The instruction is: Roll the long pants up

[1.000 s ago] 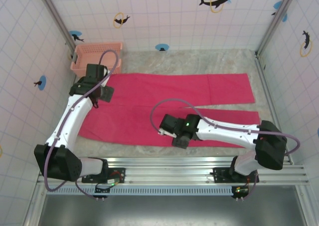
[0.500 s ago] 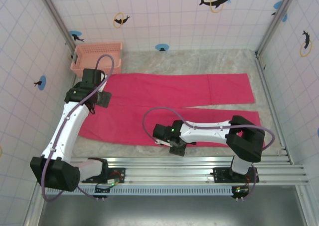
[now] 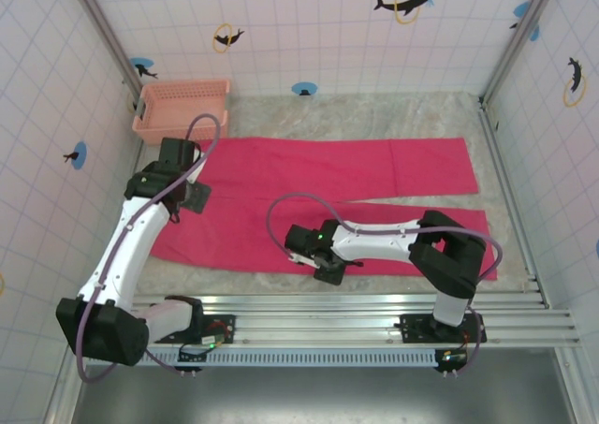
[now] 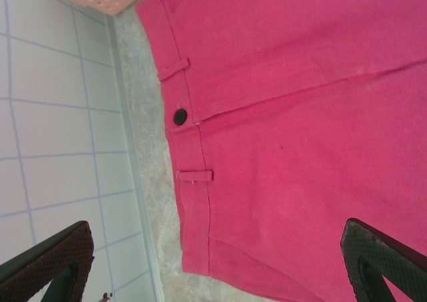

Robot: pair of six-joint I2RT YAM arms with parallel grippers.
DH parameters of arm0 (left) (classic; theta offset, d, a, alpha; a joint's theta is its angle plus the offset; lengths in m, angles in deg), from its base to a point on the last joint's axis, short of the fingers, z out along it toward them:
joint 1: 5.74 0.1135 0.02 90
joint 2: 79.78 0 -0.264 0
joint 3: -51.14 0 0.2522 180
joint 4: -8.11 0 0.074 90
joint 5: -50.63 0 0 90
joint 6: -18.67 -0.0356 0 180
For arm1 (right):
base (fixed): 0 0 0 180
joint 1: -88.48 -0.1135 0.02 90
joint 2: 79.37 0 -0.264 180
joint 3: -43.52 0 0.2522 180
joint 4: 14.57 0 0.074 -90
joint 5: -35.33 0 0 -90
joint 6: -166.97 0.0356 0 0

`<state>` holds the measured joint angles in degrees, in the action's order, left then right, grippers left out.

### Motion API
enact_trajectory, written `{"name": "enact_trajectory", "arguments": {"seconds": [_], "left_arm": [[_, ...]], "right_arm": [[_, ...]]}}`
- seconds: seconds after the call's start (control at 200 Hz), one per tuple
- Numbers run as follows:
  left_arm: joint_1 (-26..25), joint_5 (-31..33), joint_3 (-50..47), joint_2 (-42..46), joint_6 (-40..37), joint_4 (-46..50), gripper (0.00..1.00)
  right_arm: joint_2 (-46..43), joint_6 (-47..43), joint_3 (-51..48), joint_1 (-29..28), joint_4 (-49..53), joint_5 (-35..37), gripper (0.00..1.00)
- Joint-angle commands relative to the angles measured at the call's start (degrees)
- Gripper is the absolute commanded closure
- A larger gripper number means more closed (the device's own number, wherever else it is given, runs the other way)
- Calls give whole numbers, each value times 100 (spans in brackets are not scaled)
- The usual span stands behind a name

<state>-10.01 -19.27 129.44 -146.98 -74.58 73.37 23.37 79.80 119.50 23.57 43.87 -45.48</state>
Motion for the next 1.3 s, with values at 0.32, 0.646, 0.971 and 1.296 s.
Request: {"name": "enact_trajectory", "arguments": {"seconds": [0.32, 0.646, 0.971, 1.296], "left_arm": [[-569, -173, -185, 512, 215, 722, 6], [-1715, -520, -42, -228, 435, 1124, 6], [-2642, -776, -55, -851, 826, 1173, 5], [-2710, -885, -106, -1385, 820, 1102, 9]], "right_arm": [[-961, -441, 1031, 582, 967, -313, 100], [-749, -799, 2030, 1650, 1273, -1028, 100], [-413, -784, 2589, 2186, 1192, -1569, 100], [-398, -569, 2864, 2644, 1119, -2007, 100]]}}
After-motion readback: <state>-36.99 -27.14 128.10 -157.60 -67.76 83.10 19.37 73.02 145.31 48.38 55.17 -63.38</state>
